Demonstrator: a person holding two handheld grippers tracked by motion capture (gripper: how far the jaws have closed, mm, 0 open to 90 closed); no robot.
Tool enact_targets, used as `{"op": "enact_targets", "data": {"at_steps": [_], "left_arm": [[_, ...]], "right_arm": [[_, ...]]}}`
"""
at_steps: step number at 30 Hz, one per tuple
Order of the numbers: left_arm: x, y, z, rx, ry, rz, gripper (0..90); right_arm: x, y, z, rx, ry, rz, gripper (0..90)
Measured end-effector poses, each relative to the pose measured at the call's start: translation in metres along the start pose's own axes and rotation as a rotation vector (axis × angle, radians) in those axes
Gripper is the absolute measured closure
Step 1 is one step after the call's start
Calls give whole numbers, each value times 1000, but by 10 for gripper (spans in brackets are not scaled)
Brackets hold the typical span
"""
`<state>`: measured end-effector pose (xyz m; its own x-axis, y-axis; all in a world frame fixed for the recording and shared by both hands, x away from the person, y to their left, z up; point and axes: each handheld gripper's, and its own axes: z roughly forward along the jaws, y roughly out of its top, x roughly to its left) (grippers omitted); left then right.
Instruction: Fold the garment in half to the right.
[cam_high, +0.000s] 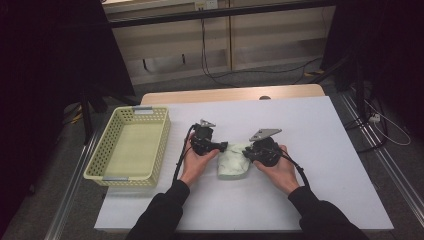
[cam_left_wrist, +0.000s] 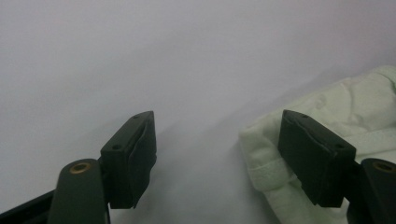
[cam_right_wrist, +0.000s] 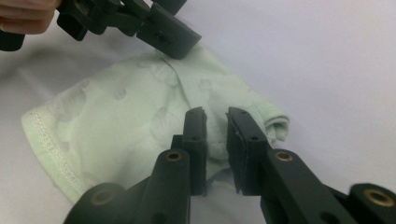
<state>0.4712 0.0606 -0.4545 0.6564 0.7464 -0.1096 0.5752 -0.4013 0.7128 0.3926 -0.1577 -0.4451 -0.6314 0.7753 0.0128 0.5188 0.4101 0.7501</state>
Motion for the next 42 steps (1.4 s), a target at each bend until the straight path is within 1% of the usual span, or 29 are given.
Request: {"op": "enact_targets", "data": {"at_steps": [1,2,4,5,7,8,11,12,13,14,15,17,18,21,23,27,30,31,32,33,35,37,38,40,42], "left_arm": [[-1,0,1,-7,-1,-9,277],[0,0,0,3,-4,0,277],[0,-1,0,-3,-5,0,273],[0,-1,0,-10,-9,-15,271],[1,-1,-2,-11,-6,-1,261],[0,-1,-2,-23,-7,-15,258],[0,0,-5,-22,-11,3,237],[-1,0,-7,-34,-17,-5,223],[-1,0,-9,-31,-22,4,203],[-1,0,-10,-41,-23,3,195],[-1,1,-13,-39,-32,19,185],[0,0,-16,-48,-32,28,163],[0,-1,-18,-46,-45,27,155],[1,-4,-22,-52,-58,30,129],[2,-6,-25,-61,-76,26,114],[3,-8,-29,-64,-95,34,84],[4,-12,-33,-69,-107,23,65],[4,-14,-34,-74,-107,22,63],[4,-15,-35,-70,-109,34,57],[3,-16,-37,-71,-103,43,53],[2,-18,-39,-79,-95,47,53],[1,-20,-43,-93,-99,58,53],[0,-20,-46,-98,-106,58,53],[0,-21,-50,-114,-107,60,53],[-1,-23,-53,-115,-113,61,53]], "right_arm": [[0,-1,0,-1,-1,2,753],[0,-2,1,1,0,3,741],[-1,-4,3,7,-4,5,720],[0,-5,4,13,-2,8,702],[0,-7,7,23,-5,7,690],[0,-7,8,22,-7,5,689],[1,-8,9,24,-6,5,672],[1,-9,11,30,-4,5,670],[2,-9,11,27,-4,4,669],[2,-9,11,30,-6,2,669],[2,-9,11,30,-5,2,669],[1,-9,11,26,-1,6,669],[1,-9,11,25,-1,6,669],[1,-9,11,22,3,11,659],[0,-9,10,13,17,17,631],[-2,-7,6,-13,36,39,606],[-3,-5,1,-40,48,44,596],[-3,-5,-1,-48,47,44,593],[-3,-4,-3,-55,45,43,589],[-3,-4,-4,-60,47,44,583],[-2,-4,-7,-67,49,39,571],[-1,-5,-11,-77,48,36,557],[0,-5,-12,-81,47,34,550],[1,-6,-16,-87,51,30,531],[2,-8,-20,-96,56,31,521]]}}
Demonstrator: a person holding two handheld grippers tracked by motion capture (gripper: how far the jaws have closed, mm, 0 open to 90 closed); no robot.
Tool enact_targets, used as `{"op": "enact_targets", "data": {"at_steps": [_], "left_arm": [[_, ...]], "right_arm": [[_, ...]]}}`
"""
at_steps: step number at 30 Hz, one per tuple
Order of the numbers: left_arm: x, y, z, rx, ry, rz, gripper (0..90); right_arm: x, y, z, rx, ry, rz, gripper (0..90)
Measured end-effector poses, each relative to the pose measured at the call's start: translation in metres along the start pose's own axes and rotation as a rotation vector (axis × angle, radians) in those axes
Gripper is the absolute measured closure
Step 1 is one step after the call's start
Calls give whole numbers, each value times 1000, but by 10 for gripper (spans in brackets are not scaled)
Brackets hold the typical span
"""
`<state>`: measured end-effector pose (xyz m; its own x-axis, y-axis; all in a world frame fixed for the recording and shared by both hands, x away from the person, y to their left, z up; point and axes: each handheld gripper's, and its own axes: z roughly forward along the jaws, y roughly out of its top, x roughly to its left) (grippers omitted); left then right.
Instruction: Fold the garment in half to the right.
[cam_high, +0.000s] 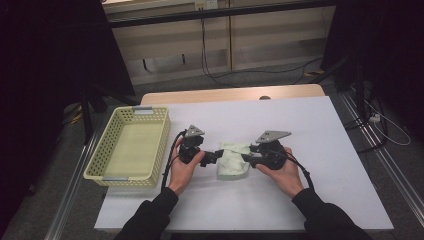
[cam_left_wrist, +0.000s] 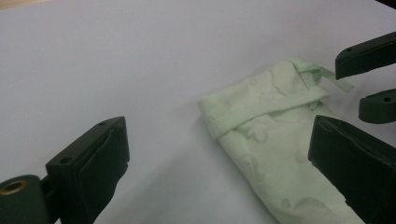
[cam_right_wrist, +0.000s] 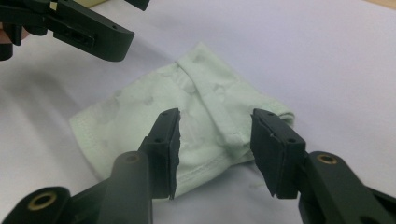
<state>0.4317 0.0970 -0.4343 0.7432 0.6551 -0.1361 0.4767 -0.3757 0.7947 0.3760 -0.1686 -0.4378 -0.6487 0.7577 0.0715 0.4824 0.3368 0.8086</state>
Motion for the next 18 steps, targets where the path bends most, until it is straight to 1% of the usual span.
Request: {"op": "enact_targets", "data": {"at_steps": [1,6,7,8,10,13,14,15,17,18], "left_arm": [[0,-1,-1,3,1,12,53],[-4,-5,-2,11,-3,15,53],[-4,-5,-4,16,-5,24,53],[-5,-6,-5,10,-2,21,53],[-7,-7,-7,6,-6,28,53],[-8,-10,-11,4,-3,35,54],[-8,-11,-12,6,4,44,54],[-8,-13,-13,6,1,33,54],[-9,-15,-14,12,-7,38,54],[-10,-16,-15,15,-5,45,54]], "right_arm": [[1,-1,-2,-4,5,3,513],[3,-7,-9,-4,17,-2,468],[3,-9,-10,-3,20,-2,456],[4,-10,-11,-1,23,-5,446],[6,-12,-13,2,31,-12,431],[8,-14,-15,0,39,-25,403],[9,-14,-15,2,39,-27,395],[10,-14,-16,-1,43,-26,389],[12,-14,-16,6,47,-28,370],[13,-14,-16,7,45,-32,359]]}}
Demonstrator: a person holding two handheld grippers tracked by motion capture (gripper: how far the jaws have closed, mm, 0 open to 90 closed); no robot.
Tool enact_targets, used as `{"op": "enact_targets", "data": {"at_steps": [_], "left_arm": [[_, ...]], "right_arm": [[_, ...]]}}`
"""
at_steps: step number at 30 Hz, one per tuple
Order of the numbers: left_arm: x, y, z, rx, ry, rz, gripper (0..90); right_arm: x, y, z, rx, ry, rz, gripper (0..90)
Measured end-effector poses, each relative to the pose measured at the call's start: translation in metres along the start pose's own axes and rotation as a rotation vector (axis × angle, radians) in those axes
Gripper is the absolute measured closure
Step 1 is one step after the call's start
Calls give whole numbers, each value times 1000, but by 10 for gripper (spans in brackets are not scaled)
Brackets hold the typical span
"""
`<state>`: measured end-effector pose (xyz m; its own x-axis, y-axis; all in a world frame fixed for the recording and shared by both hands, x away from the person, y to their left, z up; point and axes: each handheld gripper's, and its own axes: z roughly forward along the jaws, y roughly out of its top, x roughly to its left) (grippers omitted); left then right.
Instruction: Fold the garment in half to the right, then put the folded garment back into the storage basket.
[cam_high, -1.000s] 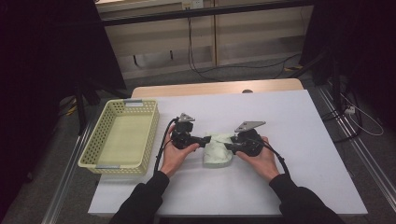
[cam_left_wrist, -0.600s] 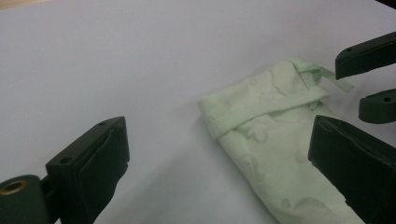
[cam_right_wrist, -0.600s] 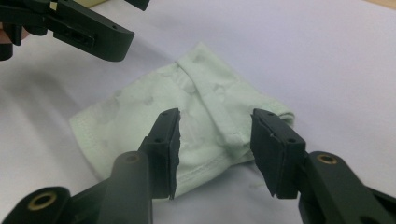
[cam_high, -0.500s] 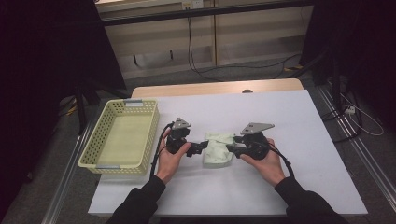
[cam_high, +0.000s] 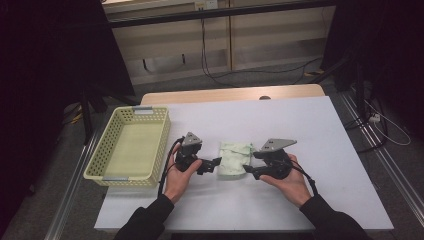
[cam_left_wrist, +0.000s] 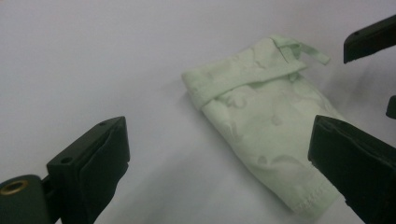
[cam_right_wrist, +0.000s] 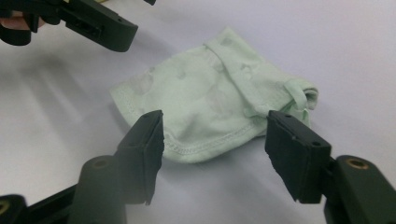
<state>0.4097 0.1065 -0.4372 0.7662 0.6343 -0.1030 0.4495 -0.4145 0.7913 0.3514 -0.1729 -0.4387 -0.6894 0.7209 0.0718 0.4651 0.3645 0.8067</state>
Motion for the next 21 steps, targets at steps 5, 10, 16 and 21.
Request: {"op": "enact_targets", "data": {"at_steps": [5,10,16,21], "left_arm": [[0,-1,2,1,6,2,56],[1,-1,3,-1,-7,-5,56],[5,-3,5,0,-10,-24,56],[8,-2,2,-11,5,-21,56]], "right_arm": [[3,-2,0,11,17,-17,344],[5,0,1,15,30,-26,358],[5,0,5,25,48,-25,400],[6,1,4,22,52,-48,447]]}}
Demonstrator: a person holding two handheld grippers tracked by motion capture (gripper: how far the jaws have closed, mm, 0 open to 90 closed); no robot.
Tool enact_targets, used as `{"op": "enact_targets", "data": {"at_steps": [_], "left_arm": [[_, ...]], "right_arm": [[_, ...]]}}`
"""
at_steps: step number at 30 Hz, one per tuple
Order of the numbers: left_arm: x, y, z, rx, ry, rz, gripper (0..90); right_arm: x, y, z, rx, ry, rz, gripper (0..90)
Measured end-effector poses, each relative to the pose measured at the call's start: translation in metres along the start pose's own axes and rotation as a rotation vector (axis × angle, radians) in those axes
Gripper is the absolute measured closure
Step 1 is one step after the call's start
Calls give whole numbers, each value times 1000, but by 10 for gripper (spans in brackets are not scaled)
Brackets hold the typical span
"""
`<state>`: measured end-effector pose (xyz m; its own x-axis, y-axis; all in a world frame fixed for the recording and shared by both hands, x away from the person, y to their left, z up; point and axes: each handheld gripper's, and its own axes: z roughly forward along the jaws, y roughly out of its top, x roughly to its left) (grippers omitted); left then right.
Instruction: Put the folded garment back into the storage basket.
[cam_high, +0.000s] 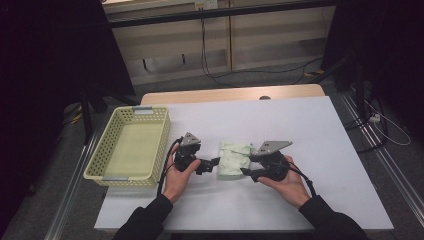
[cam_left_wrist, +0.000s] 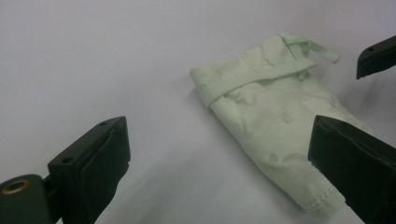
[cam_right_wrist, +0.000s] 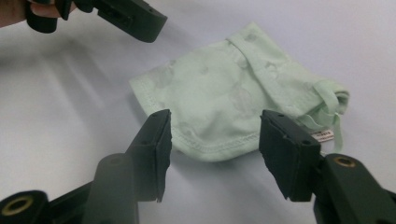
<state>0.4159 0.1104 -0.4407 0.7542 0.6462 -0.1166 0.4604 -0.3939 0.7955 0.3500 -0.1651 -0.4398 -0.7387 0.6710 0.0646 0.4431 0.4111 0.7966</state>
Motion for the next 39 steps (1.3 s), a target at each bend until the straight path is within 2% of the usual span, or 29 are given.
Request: {"op": "enact_targets", "data": {"at_steps": [10,12,16,25,32,38,39], "left_arm": [[2,3,4,7,19,11,59],[2,2,5,10,11,-5,59],[5,1,5,18,2,-2,59],[4,1,7,12,9,-8,57],[1,2,8,25,12,10,51],[-1,4,10,22,41,36,50],[-1,5,11,21,44,28,50]], "right_arm": [[10,4,13,39,-3,-102,521],[12,6,15,43,-2,-118,530],[14,8,18,51,12,-148,557],[18,6,27,93,35,-206,546],[16,3,34,118,44,-207,526],[14,2,37,129,54,-202,517],[14,2,37,132,56,-195,517]]}}
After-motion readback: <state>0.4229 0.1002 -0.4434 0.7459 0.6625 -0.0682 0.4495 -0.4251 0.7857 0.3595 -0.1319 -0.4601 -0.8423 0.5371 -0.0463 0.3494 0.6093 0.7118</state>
